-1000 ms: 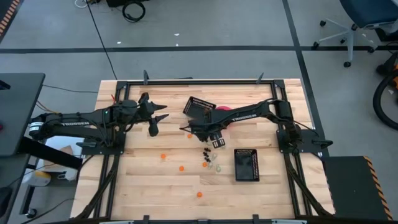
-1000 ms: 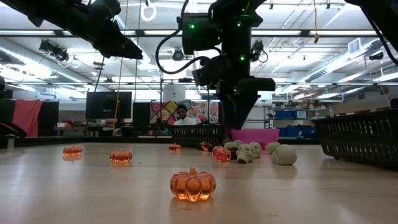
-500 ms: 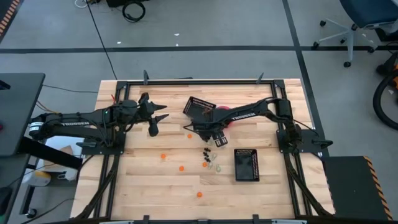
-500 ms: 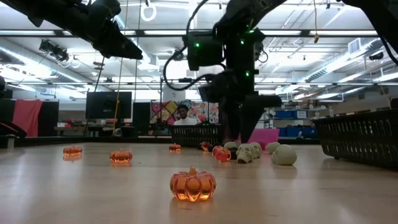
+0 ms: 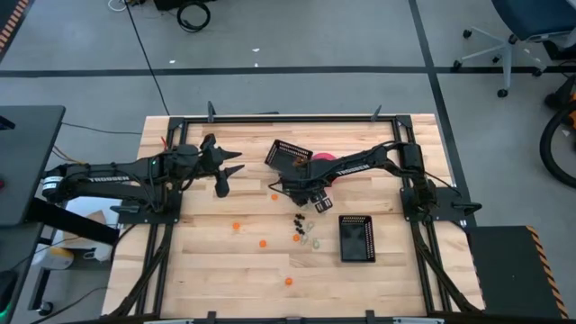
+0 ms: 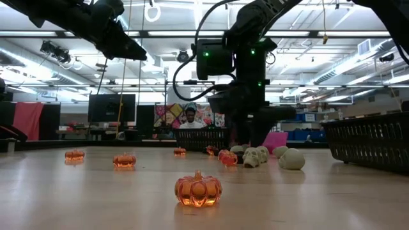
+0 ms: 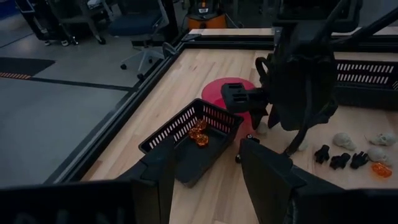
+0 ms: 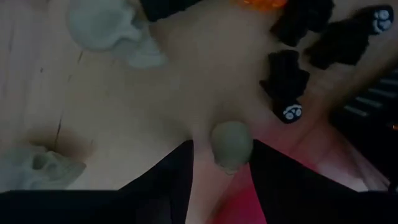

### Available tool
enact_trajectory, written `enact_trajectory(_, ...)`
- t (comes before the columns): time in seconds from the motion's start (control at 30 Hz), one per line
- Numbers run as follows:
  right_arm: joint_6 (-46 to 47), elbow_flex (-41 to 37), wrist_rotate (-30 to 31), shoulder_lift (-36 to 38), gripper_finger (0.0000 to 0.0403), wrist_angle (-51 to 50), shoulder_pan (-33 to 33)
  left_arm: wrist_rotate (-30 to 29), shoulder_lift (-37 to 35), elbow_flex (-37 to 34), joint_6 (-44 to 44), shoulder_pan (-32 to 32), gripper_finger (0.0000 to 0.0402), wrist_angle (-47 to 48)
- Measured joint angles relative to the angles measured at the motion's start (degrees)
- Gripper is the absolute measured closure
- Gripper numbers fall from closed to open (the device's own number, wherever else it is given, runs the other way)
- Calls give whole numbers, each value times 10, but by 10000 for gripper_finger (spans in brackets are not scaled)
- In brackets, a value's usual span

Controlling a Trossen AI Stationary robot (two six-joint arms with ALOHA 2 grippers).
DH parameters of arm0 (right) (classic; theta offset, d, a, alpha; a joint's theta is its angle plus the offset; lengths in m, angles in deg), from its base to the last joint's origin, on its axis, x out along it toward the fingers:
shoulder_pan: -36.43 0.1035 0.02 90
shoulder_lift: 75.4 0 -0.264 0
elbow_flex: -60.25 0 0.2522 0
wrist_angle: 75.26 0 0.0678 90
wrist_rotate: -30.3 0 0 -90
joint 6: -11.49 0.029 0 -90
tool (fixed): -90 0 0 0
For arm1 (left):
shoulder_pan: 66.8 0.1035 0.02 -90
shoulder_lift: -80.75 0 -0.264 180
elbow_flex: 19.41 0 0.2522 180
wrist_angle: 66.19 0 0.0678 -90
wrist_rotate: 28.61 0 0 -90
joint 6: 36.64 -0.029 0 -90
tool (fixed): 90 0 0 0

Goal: Sort Halloween decoration
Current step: Put the white skull toy into the pink bowl

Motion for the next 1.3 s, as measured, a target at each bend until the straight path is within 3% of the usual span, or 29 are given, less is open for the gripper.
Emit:
enact_trajectory(0.47, 6, 0, -1, 0, 313, 13, 9, 0, 0, 0, 0, 0, 246, -1)
enact_trajectory(0.97, 39, 96, 40, 15, 316, -113, 5, 0, 0, 0, 14, 0, 246, -22)
enact_trajectory(1.13, 84, 96, 73, 48, 316, -139, -25, 0, 0, 0, 16, 0, 246, 2)
enact_trajectory(1.3, 114, 78, 61, 67, 308, -151, -71, 0, 0, 0, 16, 0, 246, 8)
